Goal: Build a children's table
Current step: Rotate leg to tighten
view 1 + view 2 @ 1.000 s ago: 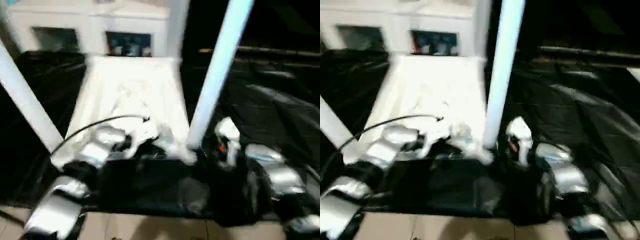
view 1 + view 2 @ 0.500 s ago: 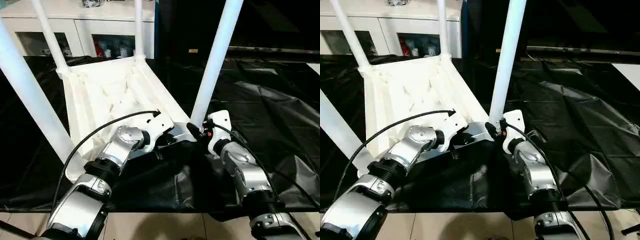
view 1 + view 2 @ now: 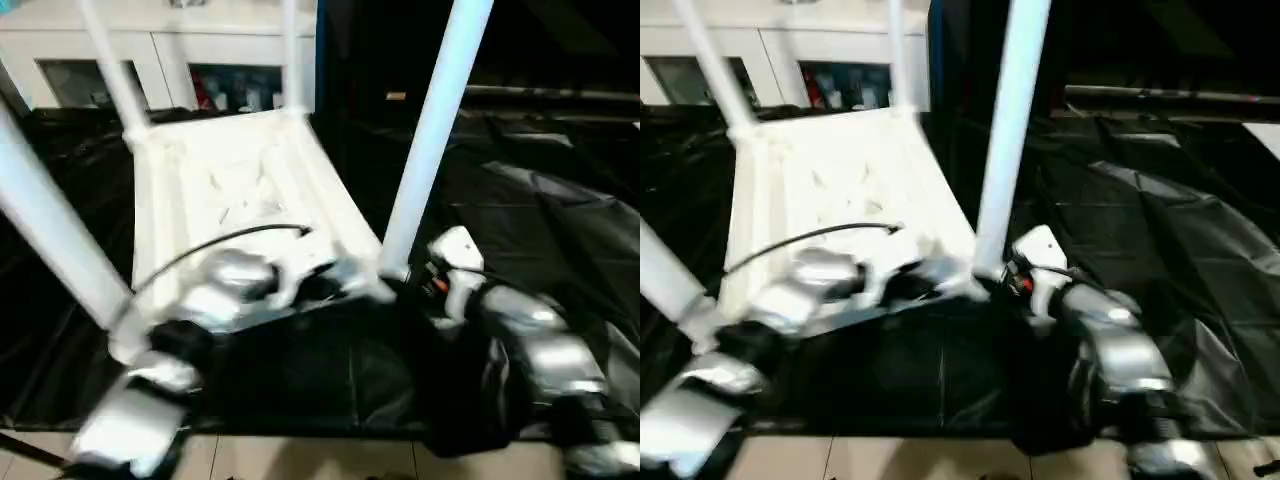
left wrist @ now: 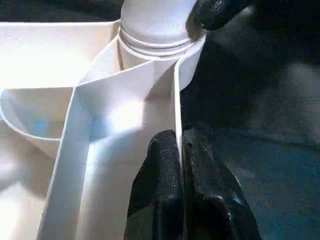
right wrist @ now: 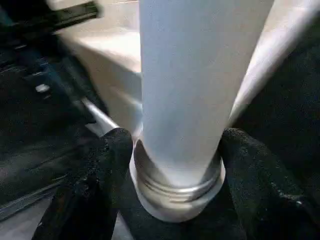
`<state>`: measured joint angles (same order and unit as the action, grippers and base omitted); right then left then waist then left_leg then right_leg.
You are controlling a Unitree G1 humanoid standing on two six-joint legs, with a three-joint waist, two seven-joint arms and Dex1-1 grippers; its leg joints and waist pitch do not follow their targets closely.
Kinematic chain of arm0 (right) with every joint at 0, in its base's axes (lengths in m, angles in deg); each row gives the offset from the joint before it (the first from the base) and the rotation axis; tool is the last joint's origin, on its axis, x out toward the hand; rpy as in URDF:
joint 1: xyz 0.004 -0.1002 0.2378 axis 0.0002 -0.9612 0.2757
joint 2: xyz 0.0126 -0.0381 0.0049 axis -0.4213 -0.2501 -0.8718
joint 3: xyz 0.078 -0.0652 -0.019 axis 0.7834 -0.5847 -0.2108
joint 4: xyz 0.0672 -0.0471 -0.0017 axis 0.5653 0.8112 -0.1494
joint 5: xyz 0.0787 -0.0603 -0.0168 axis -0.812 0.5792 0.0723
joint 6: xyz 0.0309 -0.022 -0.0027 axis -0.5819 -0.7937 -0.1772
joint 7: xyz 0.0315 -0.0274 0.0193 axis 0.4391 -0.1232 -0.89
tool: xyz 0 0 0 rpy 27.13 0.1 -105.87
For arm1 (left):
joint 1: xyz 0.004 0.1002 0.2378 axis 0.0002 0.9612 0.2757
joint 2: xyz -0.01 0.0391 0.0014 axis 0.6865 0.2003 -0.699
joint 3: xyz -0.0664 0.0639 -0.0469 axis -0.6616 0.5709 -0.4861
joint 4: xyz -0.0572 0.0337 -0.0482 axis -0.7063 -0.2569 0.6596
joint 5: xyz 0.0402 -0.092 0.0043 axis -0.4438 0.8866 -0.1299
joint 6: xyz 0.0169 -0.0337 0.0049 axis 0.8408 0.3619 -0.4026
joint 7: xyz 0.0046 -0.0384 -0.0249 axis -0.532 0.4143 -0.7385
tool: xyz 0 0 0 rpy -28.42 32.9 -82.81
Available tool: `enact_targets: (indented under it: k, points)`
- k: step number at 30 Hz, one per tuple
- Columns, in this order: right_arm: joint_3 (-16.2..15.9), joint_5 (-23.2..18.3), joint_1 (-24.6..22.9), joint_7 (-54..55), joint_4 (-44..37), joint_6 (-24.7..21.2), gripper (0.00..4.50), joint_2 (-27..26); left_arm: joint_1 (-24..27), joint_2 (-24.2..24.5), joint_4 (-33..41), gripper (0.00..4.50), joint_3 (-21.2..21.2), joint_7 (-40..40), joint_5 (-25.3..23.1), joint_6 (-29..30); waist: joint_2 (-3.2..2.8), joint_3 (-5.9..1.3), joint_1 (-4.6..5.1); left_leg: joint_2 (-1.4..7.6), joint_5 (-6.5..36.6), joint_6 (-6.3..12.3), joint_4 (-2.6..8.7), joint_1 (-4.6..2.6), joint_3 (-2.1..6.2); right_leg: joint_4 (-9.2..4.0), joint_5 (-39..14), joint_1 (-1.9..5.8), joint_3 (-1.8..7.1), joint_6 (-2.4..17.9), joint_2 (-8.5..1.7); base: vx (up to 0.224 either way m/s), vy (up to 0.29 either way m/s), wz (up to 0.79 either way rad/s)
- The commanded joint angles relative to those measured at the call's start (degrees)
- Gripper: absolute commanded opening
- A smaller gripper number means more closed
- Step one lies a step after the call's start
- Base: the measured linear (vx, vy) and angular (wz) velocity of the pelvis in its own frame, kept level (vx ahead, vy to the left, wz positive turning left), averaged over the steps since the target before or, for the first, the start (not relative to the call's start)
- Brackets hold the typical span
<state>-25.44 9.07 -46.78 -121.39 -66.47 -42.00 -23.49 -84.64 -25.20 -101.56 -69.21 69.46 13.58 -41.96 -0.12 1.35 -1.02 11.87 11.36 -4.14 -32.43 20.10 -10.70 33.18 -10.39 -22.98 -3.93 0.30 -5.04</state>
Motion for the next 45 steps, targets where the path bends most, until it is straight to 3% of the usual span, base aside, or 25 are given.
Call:
enact_targets:
  k: [1, 6, 8, 10, 12, 19, 22, 25, 27, 29, 31, 32, 39, 40, 42, 43, 44, 45]
  points:
    - [-4.95, -1.43, -0.65, -6.3, -2.01, -1.31, 2.95, 0.01, 1.13, -0.5, 0.72, 0.0, 3.13, 4.2, 0.32, -0.66, 0.51, -2.53, -0.22, 1.43, 6.94, 7.12, 3.08, 0.38, 0.27, -2.81, -3.48, 3.17, 2.26, 15.14, -2.87, 0.0, 0.0, 0.0]
    - [-6.12, -1.34, -0.41, -10.74, -3.24, -1.74, 2.95, 3.08, 1.87, 3.48, 2.88, 0.0, 4.05, 11.83, 1.46, -1.32, 0.45, -2.56, -1.55, 1.84, 6.53, 6.79, 2.91, -0.46, -0.39, -2.13, 0.26, 2.81, 2.29, 16.87, -2.62, 0.0, 0.0, 0.0]
    - [-6.11, -1.36, -0.27, -11.1, -3.42, -2.14, 2.95, 3.17, 2.03, 4.17, 3.49, 0.0, 4.09, 13.09, 1.62, -1.21, 0.4, -2.43, -1.72, 1.84, 7.38, 6.21, 3.04, -0.22, -0.39, -2.15, -1.41, 2.95, 2.3, 16.46, -2.77, 0.0, 0.0, 0.0]
    - [-6.18, -1.5, -0.14, -11.51, -3.58, -2.56, 2.95, 3.24, 2.05, 4.41, 3.73, 0.0, 3.86, 13.52, 1.69, -1.12, 0.34, -2.41, -1.8, 1.88, 8.39, 5.46, 3.09, -0.47, -0.49, -2.33, -2.7, 2.76, 2.37, 16.19, -2.76, 0.0, 0.0, 0.0]
    - [-6.31, -1.95, 0.08, -12.12, -3.56, -2.93, 2.71, 3.27, 1.84, 4.44, 3.44, 0.0, 3.6, 13.32, 1.61, -1.36, 0.48, -2.4, -2.21, 1.84, 8.68, 4.73, 3.09, -0.47, -0.5, -2.32, -3.23, 2.85, 2.46, 15.72, -2.83, 0.0, 0.0, 0.0]
    - [-6.12, -3.15, 0.25, -12.97, -3.19, -3.78, 2.43, 2.69, 1.7, 4.55, 3.58, 0.0, 3.58, 12.94, 1.95, -1.26, 0.53, -2.53, -2.42, 1.67, 6.59, 4.93, 2.9, -0.28, -0.45, -2.02, -1.21, 3.02, 2.42, 15.53, -2.81, 0.0, 0.0, 0.0]
    - [-5.25, -1.89, 0.3, -9.33, -0.62, -1.98, 2.41, 0.81, 1.02, 3.28, 1.8, 0.0, 2.5, 7.89, 0.91, -1.76, 0.58, -2.55, -2.38, 1.6, 6.55, 5.1, 2.83, -0.23, -0.47, -2.03, -0.88, 3.03, 2.39, 15.74, -2.82, 0.0, 0.0, 0.0]
    - [-3.9, -0.51, 0.77, -3.96, 2.3, -1.16, 2.41, -1.1, 0.13, 1.9, -0.07, 0.0, 1.36, 3.0, 0.29, -1.63, 0.67, -2.17, -2.06, 1.49, 9.99, 3.71, 3.07, -0.18, -0.42, -2.87, -7.58, 2.68, 2.45, 14.35, -2.96, -0.019, -0.001, -0.01]
    - [-1.38, 1.28, 1.32, 6.04, 6.83, -1.23, 2.38, -4.4, -1.38, -0.77, -2.86, 0.0, -0.3, -5.31, -0.47, -0.9, 0.74, -1.64, -1.54, 1.29, 14.64, 1.07, 3.51, -0.41, -0.12, -4.03, -18.97, 2.29, 2.37, 11.19, -3.01, -0.063, -0.003, -0.02]
    - [-0.23, 1.44, 1.11, 10.53, 7.88, -1.57, 2.23, -6.62, -2.16, -2.51, -4.18, 0.0, -1.03, -10.47, -1.04, -0.23, 0.9, -1.77, -1.2, 1.24, 15.56, 0.01, 3.62, -0.57, 0.16, -4.5, -23.12, 2.27, 2.39, 9.21, -3.15, -0.057, -0.005, 0.0]
    - [0.4, 1.3, 0.83, 12.99, 7.87, -2.06, 2.15, -8.2, -2.54, -3.64, -4.83, 0.0, -1.51, -13.33, -1.18, 0.44, 1.03, -1.62, -0.76, 1.27, 15.81, 0.33, 3.69, -0.44, 0.15, -4.79, -23.59, 2.08, 2.41, 8.51, -2.97, 0.0, 0.0, 0.0]
    - [1.41, 1.44, 0.29, 17.77, 7.88, -2.8, 2.03, -11.44, -3.23, -5.95, -5.94, 0.0, -2.33, -18.68, -1.38, 1.32, 1.07, -1.69, -0.72, 1.15, 15.78, 0.52, 3.66, -0.42, 0.2, -4.8, -23.89, 2.05, 2.38, 8.05, -2.93, 0.0, 0.0, 0.0]
    - [-0.03, 3.95, 0.17, 25.51, 7.42, -2.34, 2.0, -17.87, -4.23, -11.12, -8.06, 0.0, -2.08, -26.2, -2.78, 1.21, 0.72, -1.75, -0.62, 1.08, 14.77, 1.15, 3.77, -0.14, 0.28, -4.87, -22.34, 2.04, 2.35, 7.55, -2.84, 0.0, 0.0, 0.0]
    - [0.06, 3.78, 0.32, 25.77, 7.48, -1.85, 2.68, -18.23, -4.27, -11.43, -8.23, 0.0, -1.87, -26.24, -2.94, 0.92, 0.76, -1.81, -0.61, 1.07, 14.74, 1.46, 3.75, -0.08, 0.28, -4.8, -21.67, 2.11, 2.36, 7.58, -2.83, 0.0, 0.0, 0.0]
    - [0.43, 3.55, 0.74, 26.2, 7.65, -1.95, 2.73, -18.32, -4.19, -11.62, -8.25, 0.0, -1.58, -25.4, -2.82, 0.67, 0.66, -1.92, -0.62, 1.09, 14.31, 1.96, 3.71, 0.01, 0.24, -4.67, -20.38, 2.16, 2.41, 7.9, -2.89, 0.0, 0.0, 0.0]
    - [0.44, 3.47, 0.77, 25.73, 7.51, -1.91, 2.73, -18.06, -4.16, -11.46, -8.25, 0.0, -1.43, -25.01, -2.87, 0.47, 0.22, -1.94, -0.66, 1.11, 14.34, 1.92, 3.75, -0.06, 0.28, -4.64, -19.99, 2.12, 2.42, 8.13, -2.9, 0.0, 0.0, 0.0]
    - [0.46, 3.5, 0.75, 25.32, 7.21, -1.84, 3.04, -17.78, -4.16, -11.25, -8.32, 0.0, -1.24, -24.63, -2.94, 0.21, 0.42, -1.94, -0.59, 1.13, 14.43, 1.96, 3.79, 0.01, 0.27, -4.61, -19.07, 2.22, 2.37, 8.45, -2.83, 0.0, 0.0, 0.0]
    - [0.48, 3.69, 0.7, 25.31, 6.92, -1.86, 3.04, -17.65, -4.16, -11.1, -8.39, 0.0, -1.19, -24.4, -2.95, 0.07, 0.42, -1.94, -0.59, 1.13, 14.43, 1.96, 3.79, 0.01, 0.27, -4.61, -19.07, 2.22, 2.37, 8.45, -2.83, 0.0, 0.0, 0.0]
